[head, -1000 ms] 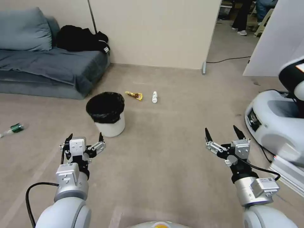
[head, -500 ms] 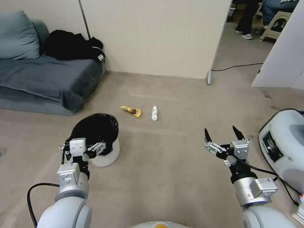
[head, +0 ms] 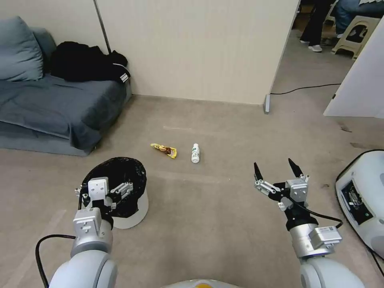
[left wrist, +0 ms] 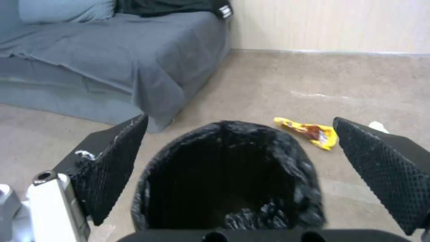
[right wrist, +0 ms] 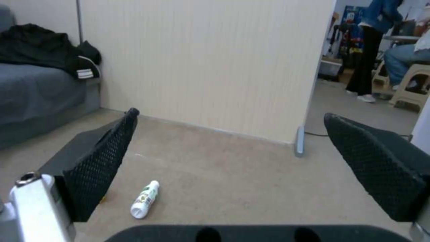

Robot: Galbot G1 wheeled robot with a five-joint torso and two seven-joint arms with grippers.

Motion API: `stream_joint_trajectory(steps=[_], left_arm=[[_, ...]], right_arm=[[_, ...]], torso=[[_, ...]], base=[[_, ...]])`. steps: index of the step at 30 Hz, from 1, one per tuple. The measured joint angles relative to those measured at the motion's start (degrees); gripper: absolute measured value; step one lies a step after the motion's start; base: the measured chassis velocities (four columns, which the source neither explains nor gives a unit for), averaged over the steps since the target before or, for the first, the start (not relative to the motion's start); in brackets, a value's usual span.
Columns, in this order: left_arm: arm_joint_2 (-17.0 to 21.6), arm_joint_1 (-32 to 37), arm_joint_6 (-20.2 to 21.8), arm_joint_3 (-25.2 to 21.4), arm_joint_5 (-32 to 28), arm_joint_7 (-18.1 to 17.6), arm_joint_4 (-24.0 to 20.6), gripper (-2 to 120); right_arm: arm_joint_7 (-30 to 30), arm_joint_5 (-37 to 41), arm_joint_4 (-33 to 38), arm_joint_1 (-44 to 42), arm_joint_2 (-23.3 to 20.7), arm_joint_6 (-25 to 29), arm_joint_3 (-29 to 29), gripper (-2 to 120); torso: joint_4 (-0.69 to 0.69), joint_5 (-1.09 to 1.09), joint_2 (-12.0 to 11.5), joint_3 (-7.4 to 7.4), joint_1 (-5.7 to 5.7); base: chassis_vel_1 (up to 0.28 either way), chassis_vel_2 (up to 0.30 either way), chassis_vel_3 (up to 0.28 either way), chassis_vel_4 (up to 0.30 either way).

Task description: Pick up the trash bin, then pick up the garbage from the floor and place it into the trash bin.

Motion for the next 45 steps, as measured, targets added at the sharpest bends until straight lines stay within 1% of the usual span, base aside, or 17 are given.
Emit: stream_joint_trajectory(steps=[2, 4, 8, 10, 11, 14, 15, 16, 19, 20, 23, 24, 27, 32, 35, 41, 45], left_arm=[[0.5, -1.0, 0.4, -1.1, -1.1, -0.4, 0.4, 100], [2.6, -3.8, 2.0, -4.6, -5.0, -1.9, 0.9, 100], [3.1, -4.3, 2.7, -5.1, -7.5, -2.4, 1.0, 100], [3.3, -5.4, 4.3, -5.1, -11.1, -4.0, 2.1, 100], [3.3, -5.4, 4.3, -5.1, -11.1, -4.0, 2.1, 100], [4.1, -8.3, 6.8, -6.4, -17.3, -7.5, 5.1, 100], [5.0, -10.3, 7.8, -7.9, -19.8, -9.3, 8.0, 100], [5.0, -10.3, 7.8, -7.9, -19.8, -9.3, 8.0, 100], [6.9, -13.1, 9.7, -10.0, -24.2, -11.8, 12.9, 100], [6.9, -13.1, 9.7, -10.0, -24.2, -11.8, 12.9, 100], [8.5, -16.4, 13.6, -10.4, -31.5, -16.7, 18.2, 100], [8.5, -16.4, 13.6, -10.4, -31.5, -16.7, 18.2, 100], [9.3, -18.3, 14.2, -10.5, -34.7, -17.9, 21.9, 100], [9.9, -20.6, 14.5, -10.4, -37.1, -18.8, 26.2, 100], [10.3, -23.2, 14.5, -10.9, -37.2, -19.3, 31.1, 100], [11.4, -24.4, 14.5, -11.0, -36.6, -19.2, 35.0, 100], [10.5, -24.2, 14.3, -11.1, -33.2, -17.8, 36.9, 100]], right_arm=[[-0.1, 0.0, 0.0, -0.1, 0.0, 0.1, 0.1, 100], [-0.2, 0.0, 0.4, -0.1, 0.0, 0.2, 0.4, 100], [-0.1, 0.1, 1.0, -0.4, 0.0, 0.2, 0.3, 100], [-0.1, 0.1, 1.1, -0.8, 0.0, 0.5, 0.3, 100], [-0.1, 0.1, 1.1, -0.8, 0.0, 0.5, 0.3, 100], [-0.1, 0.0, 1.0, -1.6, 0.0, 1.3, 0.3, 100], [-0.1, 0.1, 0.9, -2.0, 0.0, 1.7, 0.4, 100], [-0.1, 0.1, 0.9, -2.0, 0.0, 1.7, 0.4, 100], [-0.1, 0.2, 0.8, -1.9, 0.0, 1.7, 0.6, 100], [-0.1, 0.2, 0.8, -1.9, 0.0, 1.7, 0.6, 100], [-0.1, 0.3, 0.4, -1.3, 0.0, 1.6, 0.6, 100], [-0.1, 0.3, 0.4, -1.3, 0.0, 1.6, 0.6, 100], [-0.1, 0.3, 0.1, -1.1, 0.0, 1.5, 0.5, 100], [-0.2, 0.1, -0.5, -1.2, 0.0, 1.6, 0.5, 100], [-0.3, 0.1, -0.9, -1.3, 0.0, 1.6, 0.6, 100], [-0.4, 0.0, -0.6, -0.8, 0.0, 1.5, 0.5, 100], [-0.4, 0.4, -0.7, -0.3, 0.0, 1.4, 0.6, 100]], torso=[[0.0, -0.01, 0.0, 0.0, 0.0], [-0.01, 0.0, 0.0, 0.0, 0.0], [0.01, 0.0, 0.0, 0.0, 0.0], [0.01, 0.01, 0.0, 0.0, 0.0], [0.01, 0.01, 0.0, 0.0, 0.0], [-0.02, 0.02, 0.0, 0.0, 0.0], [-0.01, -0.01, 0.0, 0.01, 0.0], [-0.01, -0.01, 0.0, 0.01, 0.0], [0.0, -0.01, 0.0, 0.01, 0.0], [0.0, -0.01, 0.0, 0.01, 0.0], [0.0, -0.01, 0.0, 0.01, 0.0], [0.0, -0.01, 0.0, 0.01, 0.0], [0.0, 0.0, 0.0, 0.01, 0.0], [0.0, 0.0, 0.0, 0.01, 0.01], [0.0, 0.0, 0.0, 0.01, 0.01], [0.0, 0.01, 0.0, 0.01, 0.0], [-0.01, 0.04, 0.0, 0.01, -0.01]], base=[[0.0, 0.0, 0.0, 0.0], [0.0, 0.0, 0.0, 0.0], [0.0, 0.0, 0.0, 0.0], [0.0, 0.0, 0.0, 0.0], [0.0, 0.0, 0.0, 0.0], [0.0, 0.0, 0.0, 0.0], [0.0, 0.0, 0.0, 0.0], [0.0, 0.0, 0.0, 0.0], [0.0, 0.0, 0.0, 0.0], [0.0, 0.0, 0.0, 0.0], [0.0, 0.0, 0.0, 0.0], [0.0, 0.0, 0.0, 0.0], [0.0, 0.0, 0.0, 0.0], [0.0, 0.0, 0.0, 0.0], [0.0, 0.0, 0.0, 0.0], [0.0, 0.0, 0.0, 0.0], [0.0, 0.0, 0.0, 0.0]])
